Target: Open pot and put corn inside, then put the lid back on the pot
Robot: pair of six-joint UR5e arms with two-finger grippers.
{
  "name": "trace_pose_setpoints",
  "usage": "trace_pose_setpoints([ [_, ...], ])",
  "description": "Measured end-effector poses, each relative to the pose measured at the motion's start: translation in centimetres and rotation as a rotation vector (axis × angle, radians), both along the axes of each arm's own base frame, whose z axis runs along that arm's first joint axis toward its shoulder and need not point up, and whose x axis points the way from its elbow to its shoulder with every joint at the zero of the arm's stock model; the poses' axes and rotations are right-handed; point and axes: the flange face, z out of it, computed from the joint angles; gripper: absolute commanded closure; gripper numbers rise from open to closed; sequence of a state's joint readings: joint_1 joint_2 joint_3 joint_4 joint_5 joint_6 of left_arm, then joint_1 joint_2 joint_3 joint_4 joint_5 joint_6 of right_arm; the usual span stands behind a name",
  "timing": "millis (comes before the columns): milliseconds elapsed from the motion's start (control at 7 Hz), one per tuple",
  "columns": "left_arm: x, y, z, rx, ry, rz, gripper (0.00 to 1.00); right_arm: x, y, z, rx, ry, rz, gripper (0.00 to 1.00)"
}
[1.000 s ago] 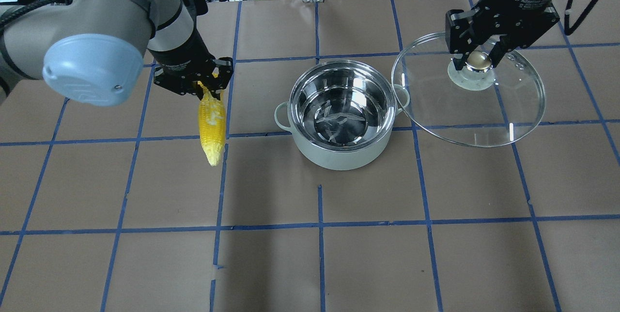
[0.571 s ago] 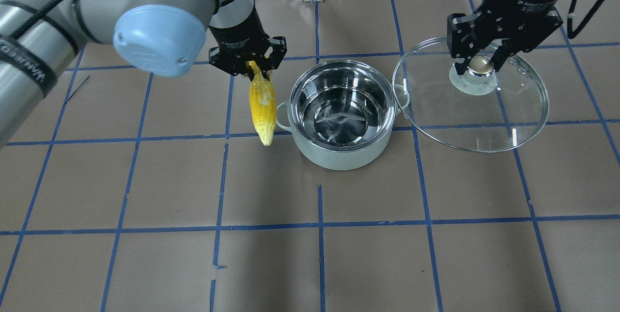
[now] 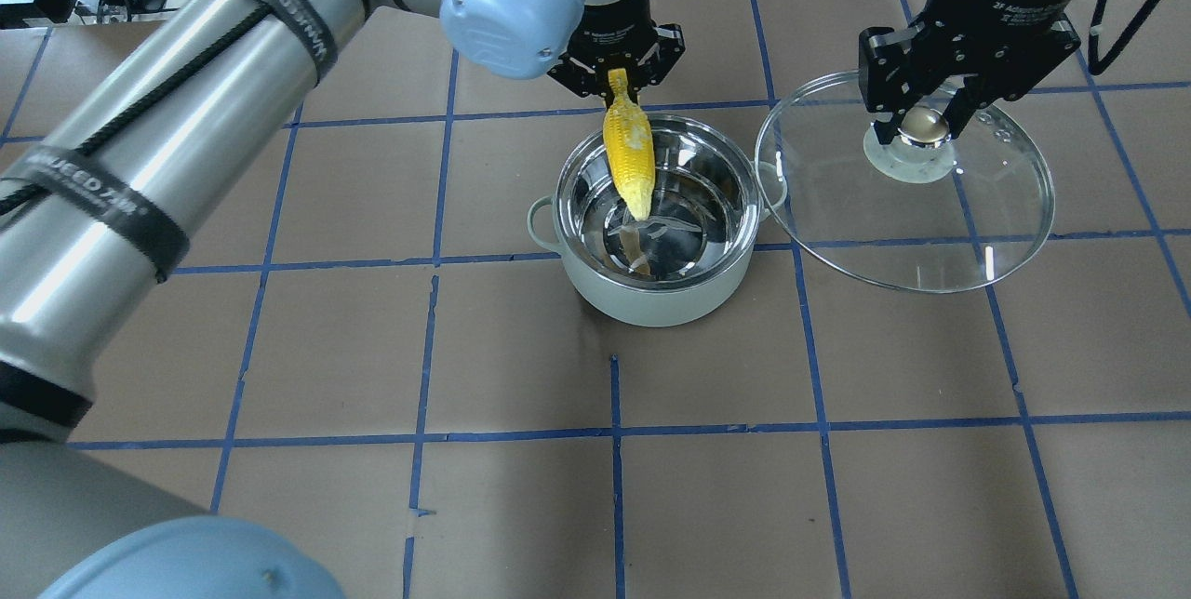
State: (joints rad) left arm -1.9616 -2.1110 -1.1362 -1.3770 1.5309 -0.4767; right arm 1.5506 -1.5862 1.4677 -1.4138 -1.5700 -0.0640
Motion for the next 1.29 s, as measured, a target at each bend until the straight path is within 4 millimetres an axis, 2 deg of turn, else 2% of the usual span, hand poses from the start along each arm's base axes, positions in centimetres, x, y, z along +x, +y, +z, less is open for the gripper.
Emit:
trace_pose_setpoints([
  [143,-1.5,-0.5,-1.4,0.01,-0.005,-0.003,0.86,-0.1,-0.1,-0.3,-0.003,0.001,0.003,0.61],
  [429,-3.0,0.2,-3.6,0.04,-0.023,-0.02,0.86,-0.4,-0.2,-0.8,-0.021,0.002,0.008,0.61],
  [857,-2.8,1.5,-5.1,0.071,-0.038,-0.038,0.86,-0.4,-0.6,-1.2,-0.062,0.004,0.007,0.61],
  [1000,-2.7,1.4,-5.5,0.072,-0.038,-0.04,0.75,-0.4,-0.7,-1.2,-0.07,0.004,0.007,0.61],
  [1143,-2.7,1.2,-5.8,0.068,-0.038,-0.044,0.2,-0.4,-0.7,-1.1,-0.073,0.004,0.007,0.61],
  [1286,-2.7,1.1,-6.1,0.065,-0.038,-0.044,0.05,-0.4,-0.8,-1.2,-0.074,0.005,0.007,0.61],
])
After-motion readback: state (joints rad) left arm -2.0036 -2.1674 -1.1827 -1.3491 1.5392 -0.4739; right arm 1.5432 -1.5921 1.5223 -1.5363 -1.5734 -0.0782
